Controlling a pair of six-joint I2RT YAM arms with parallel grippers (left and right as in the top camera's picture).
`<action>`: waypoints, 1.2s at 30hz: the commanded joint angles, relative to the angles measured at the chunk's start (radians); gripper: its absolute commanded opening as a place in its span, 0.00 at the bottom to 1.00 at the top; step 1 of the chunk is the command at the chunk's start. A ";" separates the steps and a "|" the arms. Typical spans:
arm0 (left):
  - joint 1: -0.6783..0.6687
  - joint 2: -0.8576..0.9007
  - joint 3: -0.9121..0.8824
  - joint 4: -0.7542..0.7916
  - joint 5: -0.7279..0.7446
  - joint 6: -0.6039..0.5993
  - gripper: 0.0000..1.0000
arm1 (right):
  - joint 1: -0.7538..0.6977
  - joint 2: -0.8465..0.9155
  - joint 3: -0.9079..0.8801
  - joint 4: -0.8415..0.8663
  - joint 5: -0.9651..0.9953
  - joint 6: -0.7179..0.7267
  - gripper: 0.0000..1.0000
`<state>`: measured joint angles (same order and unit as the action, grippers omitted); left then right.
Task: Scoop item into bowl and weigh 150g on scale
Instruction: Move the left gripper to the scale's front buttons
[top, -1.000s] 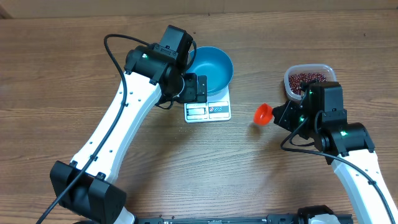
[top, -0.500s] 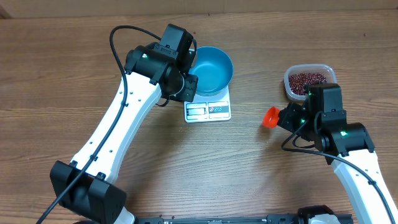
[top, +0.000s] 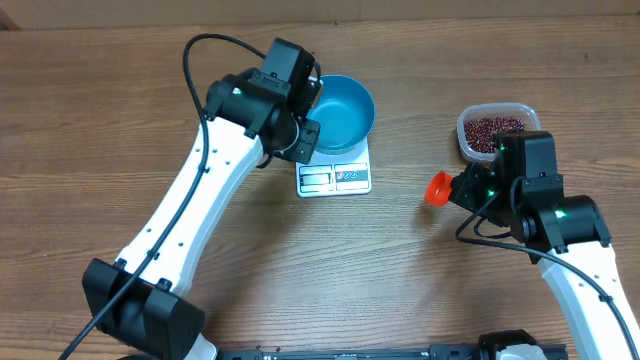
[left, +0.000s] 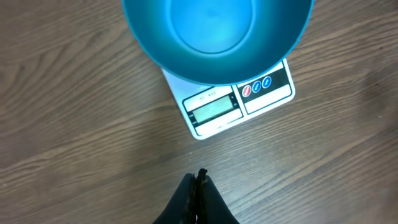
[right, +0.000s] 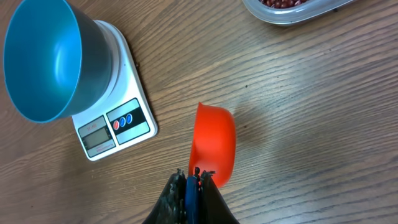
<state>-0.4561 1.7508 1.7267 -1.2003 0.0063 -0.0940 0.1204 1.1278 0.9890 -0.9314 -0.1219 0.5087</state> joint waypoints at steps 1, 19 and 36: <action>-0.054 -0.006 -0.009 0.030 -0.065 0.045 0.04 | 0.002 -0.037 0.030 0.001 0.017 0.014 0.04; -0.135 -0.201 -0.563 0.567 -0.058 0.066 0.04 | 0.002 -0.039 0.030 0.010 0.017 0.027 0.04; -0.202 -0.035 -0.638 0.763 -0.069 0.061 0.04 | 0.002 -0.039 0.030 0.031 0.016 0.040 0.04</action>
<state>-0.6407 1.6867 1.0962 -0.4618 -0.0574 -0.0444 0.1204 1.1042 0.9890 -0.9085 -0.1154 0.5457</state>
